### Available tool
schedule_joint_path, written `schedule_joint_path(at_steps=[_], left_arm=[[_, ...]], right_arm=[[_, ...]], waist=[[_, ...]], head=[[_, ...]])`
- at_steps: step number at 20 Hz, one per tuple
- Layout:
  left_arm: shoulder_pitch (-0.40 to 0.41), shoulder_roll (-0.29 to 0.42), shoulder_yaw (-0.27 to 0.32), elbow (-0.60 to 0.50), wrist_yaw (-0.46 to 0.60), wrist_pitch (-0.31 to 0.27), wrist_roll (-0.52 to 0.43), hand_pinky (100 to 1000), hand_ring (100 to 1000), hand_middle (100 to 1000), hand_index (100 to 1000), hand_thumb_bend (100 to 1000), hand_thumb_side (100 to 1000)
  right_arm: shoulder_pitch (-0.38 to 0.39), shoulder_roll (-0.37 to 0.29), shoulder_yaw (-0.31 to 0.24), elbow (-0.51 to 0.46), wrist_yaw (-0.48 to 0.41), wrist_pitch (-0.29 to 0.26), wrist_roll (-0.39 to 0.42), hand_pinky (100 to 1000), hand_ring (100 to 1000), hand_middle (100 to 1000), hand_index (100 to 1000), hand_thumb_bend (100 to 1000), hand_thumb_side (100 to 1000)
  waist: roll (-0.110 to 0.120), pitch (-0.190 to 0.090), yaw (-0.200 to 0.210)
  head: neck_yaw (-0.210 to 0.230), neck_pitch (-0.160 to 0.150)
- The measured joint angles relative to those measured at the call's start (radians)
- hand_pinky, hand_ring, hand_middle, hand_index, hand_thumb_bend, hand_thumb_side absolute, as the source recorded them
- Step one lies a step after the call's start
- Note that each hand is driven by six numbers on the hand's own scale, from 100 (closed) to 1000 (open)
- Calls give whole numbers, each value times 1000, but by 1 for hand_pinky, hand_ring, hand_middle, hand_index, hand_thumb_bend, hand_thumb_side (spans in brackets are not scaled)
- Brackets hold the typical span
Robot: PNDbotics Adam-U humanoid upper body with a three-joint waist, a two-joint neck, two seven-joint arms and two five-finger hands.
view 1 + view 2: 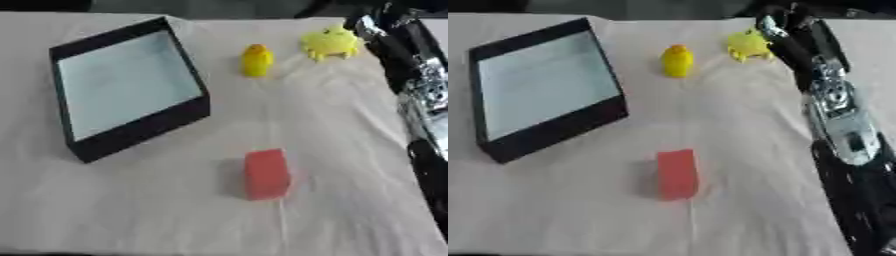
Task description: Pick up objects on the table and place them in the box.
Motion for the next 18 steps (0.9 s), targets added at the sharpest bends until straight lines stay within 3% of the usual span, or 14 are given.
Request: schedule_joint_path(at_steps=[9, 13, 18], left_arm=[[3, 0, 0, 0, 0, 0, 0, 854, 738, 761, 796, 161, 845], [6, 0, 0, 0, -1, 0, 0, 854, 738, 761, 796, 161, 846], [9, 0, 0, 1, -2, 0, 0, 854, 738, 761, 796, 161, 846]], right_arm=[[-8, -14, 2, 0, 5, 2, 10, 907, 754, 630, 860, 100, 407], [-39, -64, 30, -12, 20, -1, 61, 907, 764, 647, 868, 100, 371], [-86, -163, 84, -60, 47, -17, 180, 908, 779, 672, 876, 100, 366]], waist=[[-2, 0, -2], [-7, 0, -4], [-13, -4, -8]], head=[[-1, 0], [1, 0], [5, 0]])
